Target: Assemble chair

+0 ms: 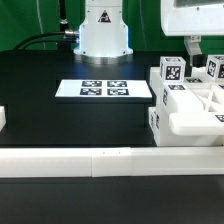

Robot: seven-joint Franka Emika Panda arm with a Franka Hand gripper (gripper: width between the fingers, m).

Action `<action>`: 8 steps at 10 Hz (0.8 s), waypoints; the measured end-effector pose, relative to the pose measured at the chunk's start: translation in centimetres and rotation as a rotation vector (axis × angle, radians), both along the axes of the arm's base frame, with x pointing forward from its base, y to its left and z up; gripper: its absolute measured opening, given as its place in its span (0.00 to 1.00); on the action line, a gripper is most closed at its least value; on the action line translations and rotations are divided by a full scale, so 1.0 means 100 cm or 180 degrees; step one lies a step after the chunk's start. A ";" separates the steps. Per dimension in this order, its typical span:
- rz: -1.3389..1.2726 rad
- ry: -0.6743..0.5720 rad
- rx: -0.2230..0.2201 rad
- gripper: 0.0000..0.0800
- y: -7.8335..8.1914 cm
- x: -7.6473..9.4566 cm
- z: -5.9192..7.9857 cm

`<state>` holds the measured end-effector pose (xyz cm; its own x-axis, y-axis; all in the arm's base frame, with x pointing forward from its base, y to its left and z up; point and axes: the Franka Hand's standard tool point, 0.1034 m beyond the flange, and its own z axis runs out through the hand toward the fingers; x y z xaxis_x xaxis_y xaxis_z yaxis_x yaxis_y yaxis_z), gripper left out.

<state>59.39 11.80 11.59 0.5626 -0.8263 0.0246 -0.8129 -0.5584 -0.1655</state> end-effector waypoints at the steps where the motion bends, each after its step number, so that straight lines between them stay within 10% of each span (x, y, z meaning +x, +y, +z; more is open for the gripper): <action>1: 0.0277 -0.0018 -0.0044 0.81 0.000 0.000 0.000; 8: 0.2589 0.0140 -0.0460 0.81 0.002 -0.001 0.003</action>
Offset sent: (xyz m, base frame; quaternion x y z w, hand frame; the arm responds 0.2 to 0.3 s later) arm 0.0000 0.0000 0.0000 0.0000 0.0000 -0.1296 0.9916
